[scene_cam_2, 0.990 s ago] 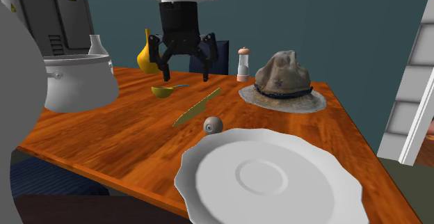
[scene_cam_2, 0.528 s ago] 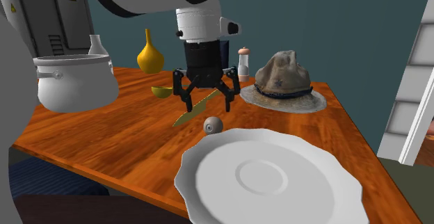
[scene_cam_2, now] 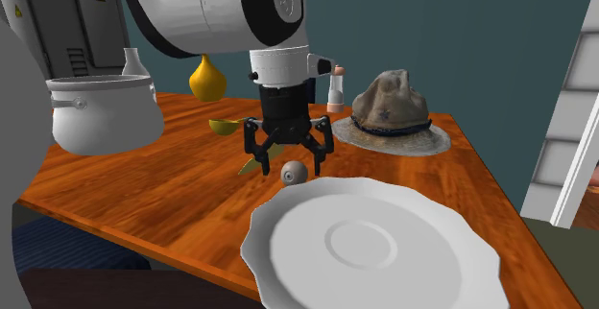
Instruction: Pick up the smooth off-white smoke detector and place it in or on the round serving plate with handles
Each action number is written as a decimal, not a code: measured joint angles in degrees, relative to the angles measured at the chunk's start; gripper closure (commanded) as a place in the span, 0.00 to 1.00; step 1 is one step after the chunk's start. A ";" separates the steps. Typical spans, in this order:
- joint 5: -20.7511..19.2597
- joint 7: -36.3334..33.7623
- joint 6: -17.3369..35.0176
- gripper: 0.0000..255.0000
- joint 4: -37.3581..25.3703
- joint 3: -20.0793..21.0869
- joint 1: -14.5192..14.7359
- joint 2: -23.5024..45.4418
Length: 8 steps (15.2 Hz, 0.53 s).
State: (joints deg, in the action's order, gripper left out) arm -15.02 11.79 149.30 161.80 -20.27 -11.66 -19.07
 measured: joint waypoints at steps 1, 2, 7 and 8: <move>0.05 0.00 0.27 0.00 -0.03 -0.03 0.06 0.29; 0.07 0.00 0.40 0.00 -0.03 -0.04 0.08 0.42; 0.09 -0.02 0.53 1.00 -0.03 -0.04 0.12 0.54; 0.09 -0.02 0.53 1.00 -0.03 -0.04 0.12 0.54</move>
State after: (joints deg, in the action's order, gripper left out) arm -14.92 11.77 149.83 161.77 -20.31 -11.55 -18.53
